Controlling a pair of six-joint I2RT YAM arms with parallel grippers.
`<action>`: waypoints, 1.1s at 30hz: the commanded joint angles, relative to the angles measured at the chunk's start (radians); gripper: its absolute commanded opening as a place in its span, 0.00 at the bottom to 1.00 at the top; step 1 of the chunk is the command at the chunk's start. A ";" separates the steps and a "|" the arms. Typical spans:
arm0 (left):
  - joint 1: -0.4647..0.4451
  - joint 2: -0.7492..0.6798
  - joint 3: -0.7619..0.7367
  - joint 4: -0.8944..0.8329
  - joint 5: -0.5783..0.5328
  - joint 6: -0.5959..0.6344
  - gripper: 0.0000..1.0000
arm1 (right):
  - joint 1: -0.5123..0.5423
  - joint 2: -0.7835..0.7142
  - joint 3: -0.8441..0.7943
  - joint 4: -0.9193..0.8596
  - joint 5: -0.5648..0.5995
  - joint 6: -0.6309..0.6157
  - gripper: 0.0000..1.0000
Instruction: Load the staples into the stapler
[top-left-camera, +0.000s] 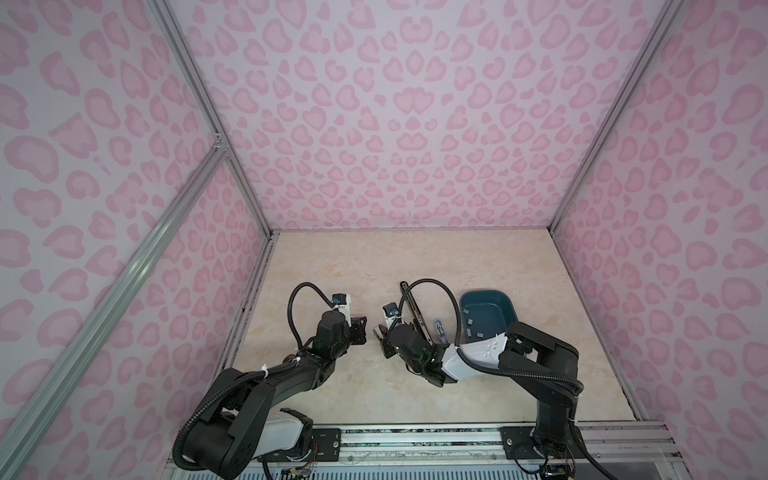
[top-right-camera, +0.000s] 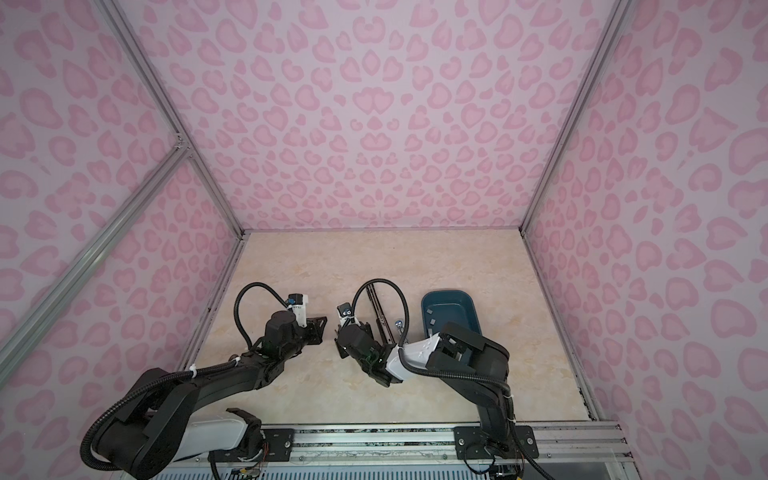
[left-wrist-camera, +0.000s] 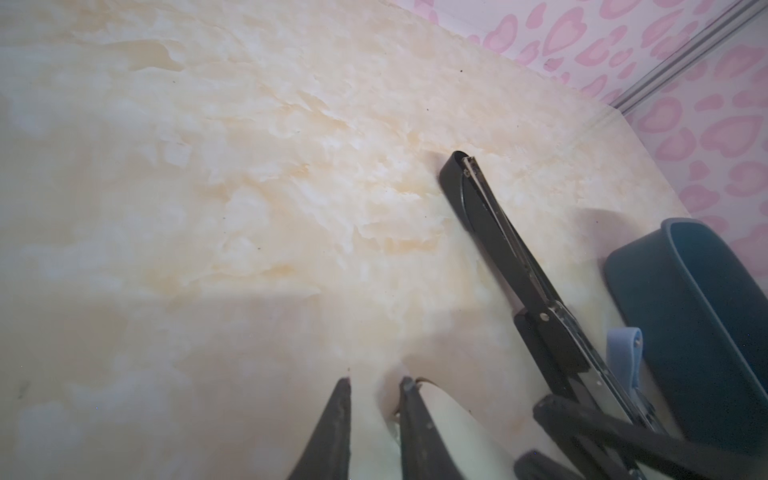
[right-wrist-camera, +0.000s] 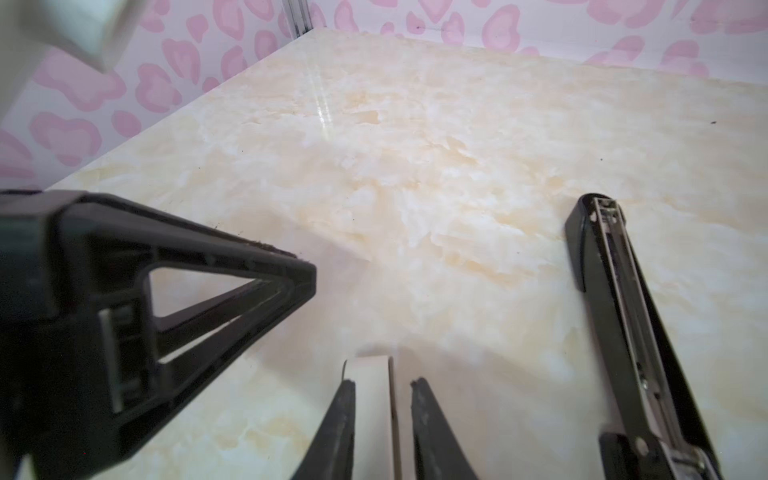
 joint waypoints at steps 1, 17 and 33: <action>0.006 -0.003 0.020 -0.008 0.040 -0.001 0.23 | 0.000 0.031 0.021 -0.006 -0.062 -0.029 0.19; 0.006 0.039 0.002 0.057 0.108 0.007 0.20 | -0.016 0.095 0.035 -0.008 -0.078 -0.017 0.20; 0.004 0.033 -0.044 0.110 0.113 0.003 0.20 | 0.010 0.194 -0.031 0.092 -0.053 0.036 0.21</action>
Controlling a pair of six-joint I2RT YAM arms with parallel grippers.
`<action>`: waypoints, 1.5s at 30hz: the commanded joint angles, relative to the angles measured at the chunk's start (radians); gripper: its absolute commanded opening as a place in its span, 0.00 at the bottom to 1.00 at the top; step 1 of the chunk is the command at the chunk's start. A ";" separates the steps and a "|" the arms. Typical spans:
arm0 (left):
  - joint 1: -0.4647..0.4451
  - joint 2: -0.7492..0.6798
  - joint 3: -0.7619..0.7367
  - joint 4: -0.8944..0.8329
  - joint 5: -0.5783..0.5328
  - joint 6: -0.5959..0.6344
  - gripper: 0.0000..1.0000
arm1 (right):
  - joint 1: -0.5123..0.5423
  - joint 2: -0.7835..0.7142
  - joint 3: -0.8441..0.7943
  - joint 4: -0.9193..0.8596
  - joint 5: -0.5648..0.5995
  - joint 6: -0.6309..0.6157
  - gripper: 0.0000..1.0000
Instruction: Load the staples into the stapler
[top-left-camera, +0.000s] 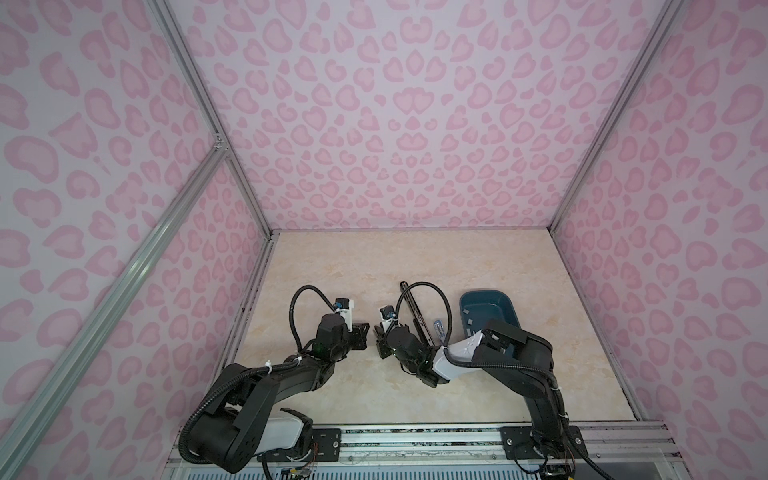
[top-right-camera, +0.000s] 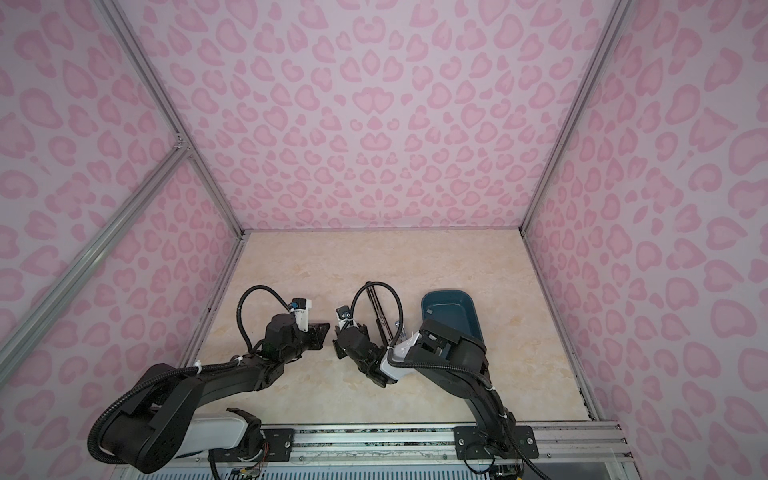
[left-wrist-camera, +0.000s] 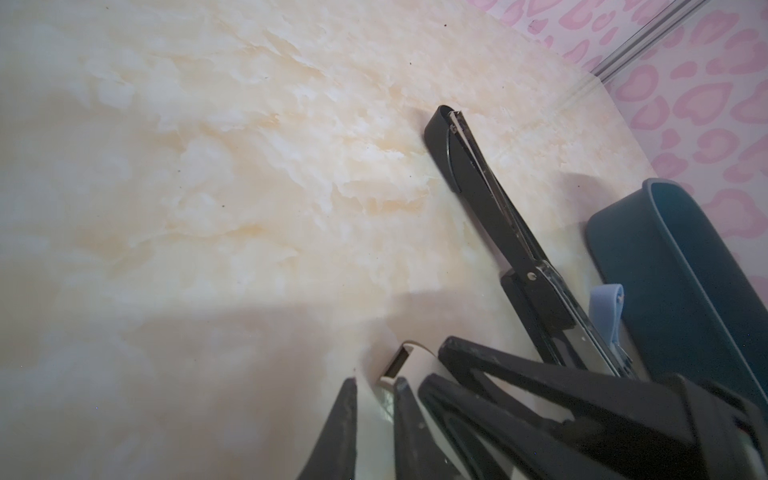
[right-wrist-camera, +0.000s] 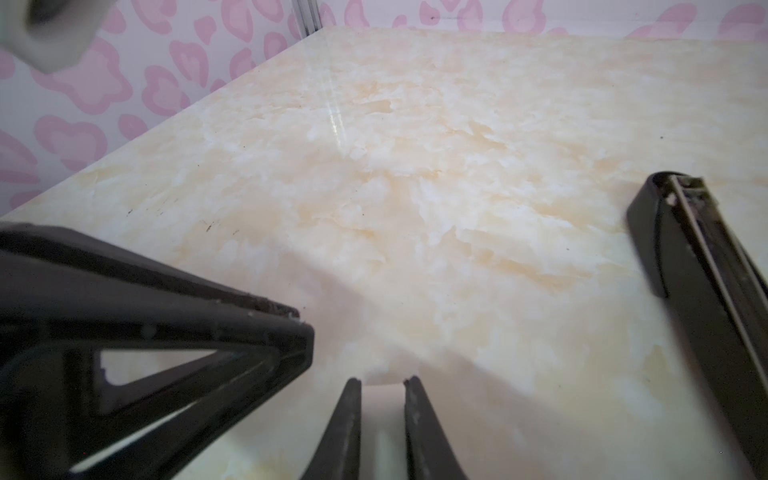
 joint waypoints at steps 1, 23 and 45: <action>0.001 0.002 -0.008 0.067 0.012 0.003 0.20 | 0.014 0.045 -0.026 -0.112 -0.022 0.025 0.21; 0.001 0.031 0.011 0.087 0.046 -0.001 0.20 | -0.017 -0.036 -0.035 -0.143 0.015 0.071 0.25; 0.000 -0.047 0.030 0.036 0.056 0.010 0.21 | -0.026 -0.283 -0.038 -0.338 0.043 0.017 0.47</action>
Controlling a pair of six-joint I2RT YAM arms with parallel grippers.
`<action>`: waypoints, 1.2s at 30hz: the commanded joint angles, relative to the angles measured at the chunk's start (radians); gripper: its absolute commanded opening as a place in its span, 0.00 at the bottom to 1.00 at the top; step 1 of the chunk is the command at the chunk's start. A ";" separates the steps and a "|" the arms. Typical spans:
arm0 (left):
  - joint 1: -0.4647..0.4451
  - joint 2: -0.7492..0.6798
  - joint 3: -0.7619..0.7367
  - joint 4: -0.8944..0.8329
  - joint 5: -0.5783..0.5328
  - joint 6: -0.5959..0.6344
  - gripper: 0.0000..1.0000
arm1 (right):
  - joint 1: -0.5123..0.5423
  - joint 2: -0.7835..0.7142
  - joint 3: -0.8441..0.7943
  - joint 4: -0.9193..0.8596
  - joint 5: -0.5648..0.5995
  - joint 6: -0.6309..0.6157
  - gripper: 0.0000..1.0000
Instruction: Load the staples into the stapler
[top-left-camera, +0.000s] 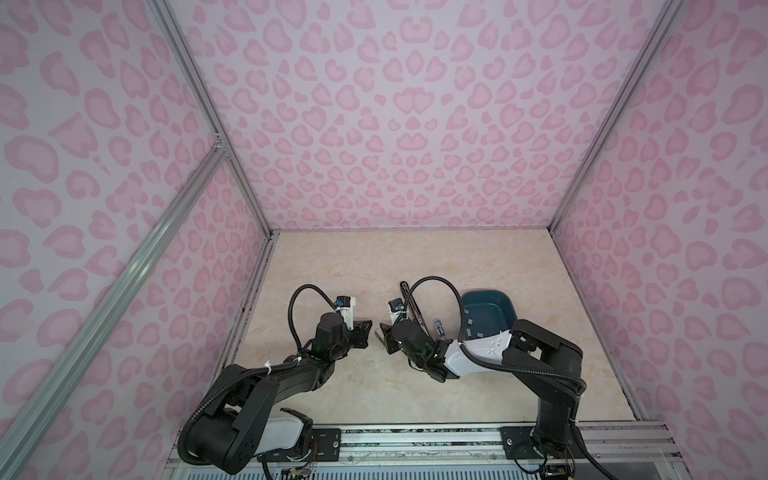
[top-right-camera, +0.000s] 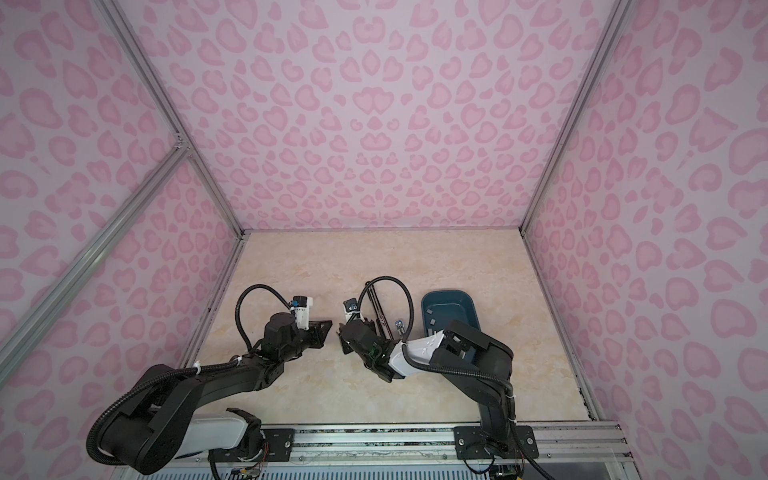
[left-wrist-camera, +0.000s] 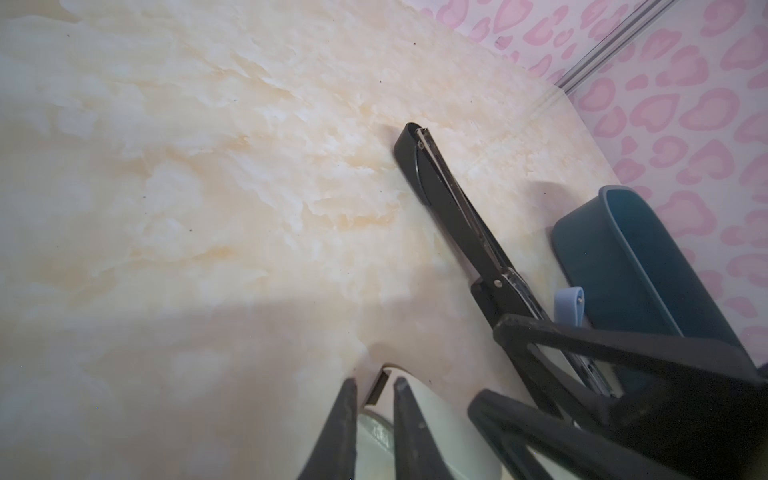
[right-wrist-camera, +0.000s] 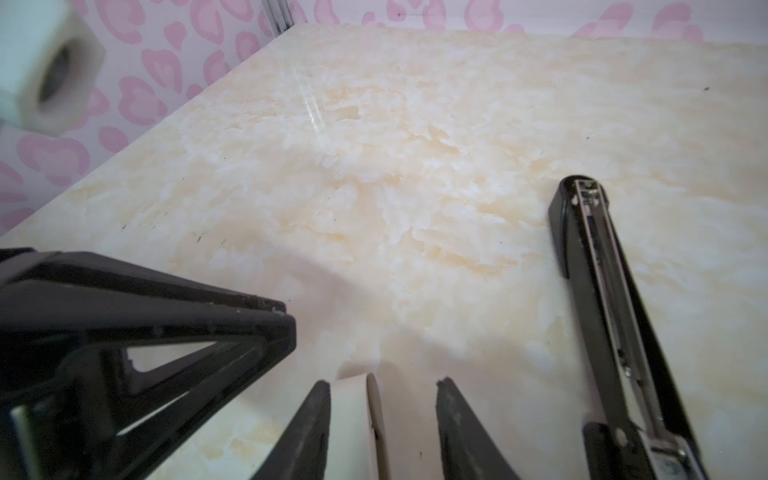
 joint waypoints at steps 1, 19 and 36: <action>0.000 -0.033 0.020 0.000 0.019 0.012 0.21 | 0.001 -0.075 -0.024 -0.108 0.050 -0.020 0.48; -0.172 0.081 0.207 0.004 0.011 -0.060 0.63 | 0.008 -0.415 -0.381 -0.268 0.075 0.018 0.53; -0.258 0.286 0.335 0.000 -0.025 -0.139 0.82 | -0.013 -0.303 -0.357 -0.261 0.112 0.009 0.50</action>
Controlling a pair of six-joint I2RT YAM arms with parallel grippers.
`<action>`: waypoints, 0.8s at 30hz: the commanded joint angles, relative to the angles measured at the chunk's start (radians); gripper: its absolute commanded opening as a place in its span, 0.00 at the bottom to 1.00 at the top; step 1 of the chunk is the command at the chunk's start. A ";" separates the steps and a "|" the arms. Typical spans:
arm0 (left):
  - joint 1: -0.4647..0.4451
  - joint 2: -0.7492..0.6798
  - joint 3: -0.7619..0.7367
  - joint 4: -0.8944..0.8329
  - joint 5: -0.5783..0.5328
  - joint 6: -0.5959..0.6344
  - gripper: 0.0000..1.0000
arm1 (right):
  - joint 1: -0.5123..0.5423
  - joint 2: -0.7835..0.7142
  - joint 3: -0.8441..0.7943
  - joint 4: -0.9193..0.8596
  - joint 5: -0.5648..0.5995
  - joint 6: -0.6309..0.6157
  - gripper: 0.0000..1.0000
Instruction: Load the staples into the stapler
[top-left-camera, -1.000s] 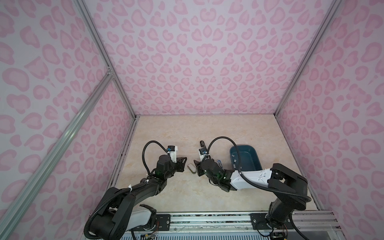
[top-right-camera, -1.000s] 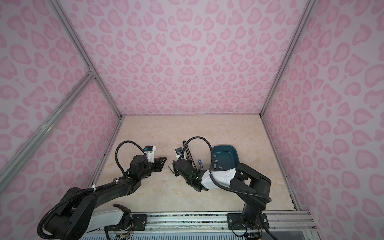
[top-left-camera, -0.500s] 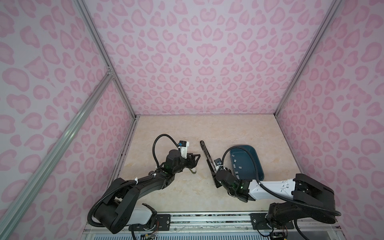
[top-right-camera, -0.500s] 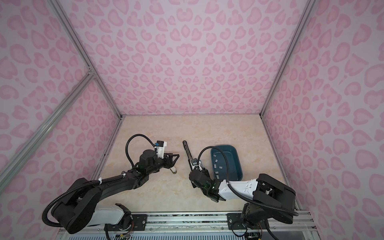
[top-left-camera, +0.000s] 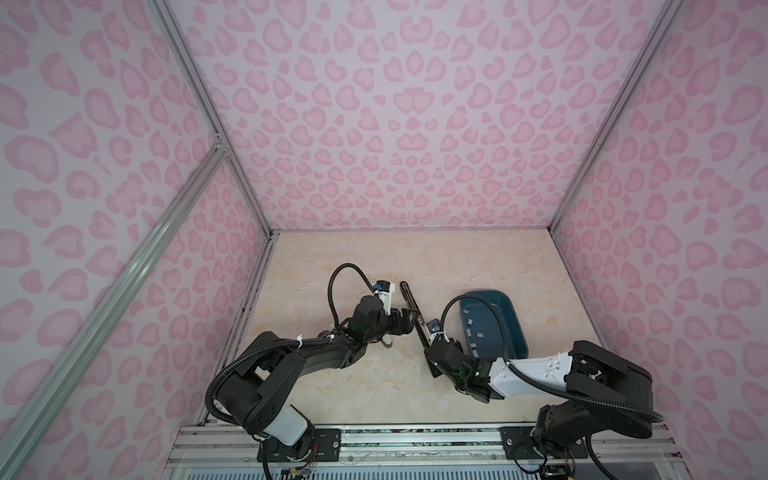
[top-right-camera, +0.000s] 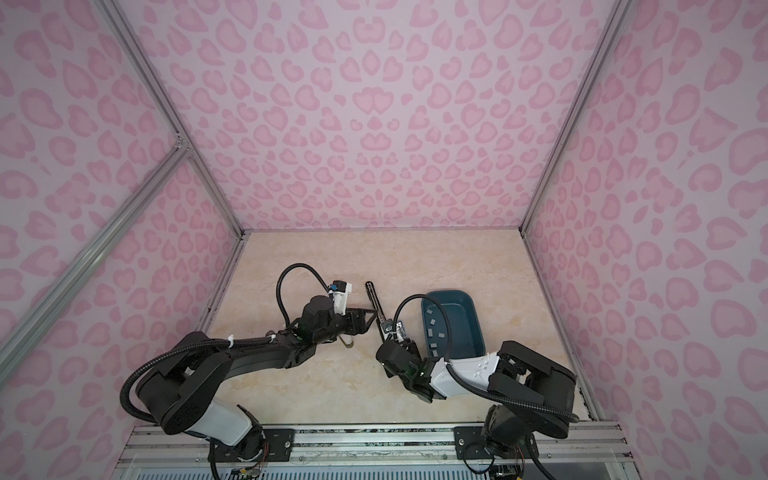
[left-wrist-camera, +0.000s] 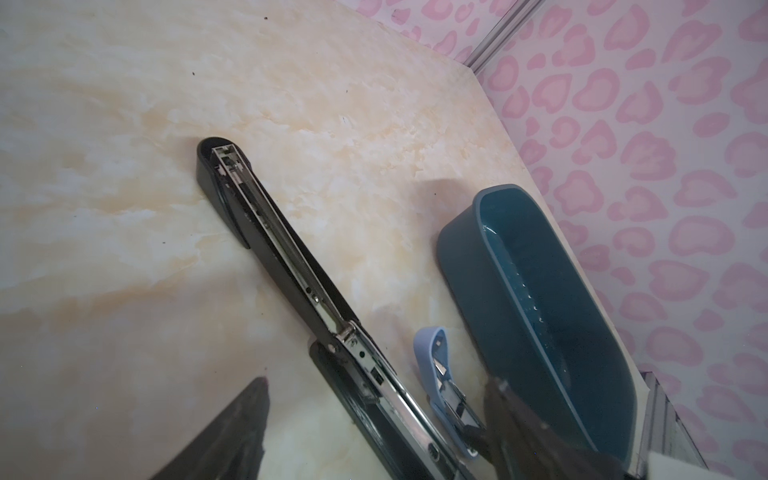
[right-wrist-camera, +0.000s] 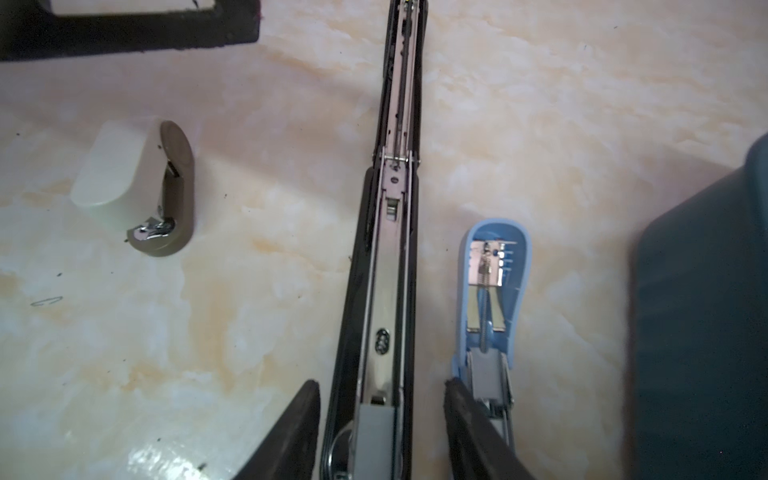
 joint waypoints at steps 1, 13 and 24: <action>0.000 0.029 0.024 0.024 -0.001 -0.012 0.82 | -0.008 0.013 0.003 0.009 0.022 0.001 0.50; 0.001 0.115 0.067 0.030 0.008 -0.018 0.83 | -0.050 0.085 0.031 0.048 -0.015 -0.012 0.44; 0.003 0.116 0.045 0.056 -0.045 -0.043 0.84 | -0.059 0.110 0.069 0.050 -0.051 -0.005 0.21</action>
